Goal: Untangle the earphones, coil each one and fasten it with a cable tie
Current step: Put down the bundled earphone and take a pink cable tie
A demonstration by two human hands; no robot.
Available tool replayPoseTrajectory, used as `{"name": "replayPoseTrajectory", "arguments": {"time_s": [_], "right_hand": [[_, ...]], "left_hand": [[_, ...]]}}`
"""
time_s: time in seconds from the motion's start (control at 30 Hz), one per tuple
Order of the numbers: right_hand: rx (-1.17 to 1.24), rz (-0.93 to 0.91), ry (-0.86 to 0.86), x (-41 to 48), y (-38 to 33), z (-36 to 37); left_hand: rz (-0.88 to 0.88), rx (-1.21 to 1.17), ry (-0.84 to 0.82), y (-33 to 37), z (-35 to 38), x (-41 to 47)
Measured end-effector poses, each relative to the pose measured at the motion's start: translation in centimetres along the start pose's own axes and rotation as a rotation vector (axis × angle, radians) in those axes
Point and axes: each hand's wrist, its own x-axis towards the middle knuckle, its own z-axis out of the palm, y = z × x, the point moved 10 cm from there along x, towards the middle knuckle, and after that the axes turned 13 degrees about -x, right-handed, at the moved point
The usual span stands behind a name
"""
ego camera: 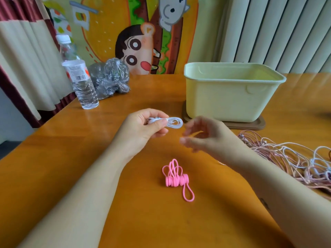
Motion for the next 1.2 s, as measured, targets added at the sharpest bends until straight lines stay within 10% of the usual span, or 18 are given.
{"name": "replayPoseTrajectory", "arguments": {"time_s": [0.23, 1.0, 1.2], "right_hand": [[-0.485, -0.085, -0.417, -3.2, -0.1, 4.7], [-0.28, -0.105, -0.399, -2.9, 0.1, 2.5], [0.106, -0.12, -0.011, -0.3, -1.2, -2.8]], "left_hand": [[-0.017, 0.122, -0.017, -1.3, 0.8, -0.3], [-0.037, 0.043, -0.034, -1.9, 1.7, -0.3], [-0.032, -0.026, 0.008, -1.8, 1.9, -0.3]]}}
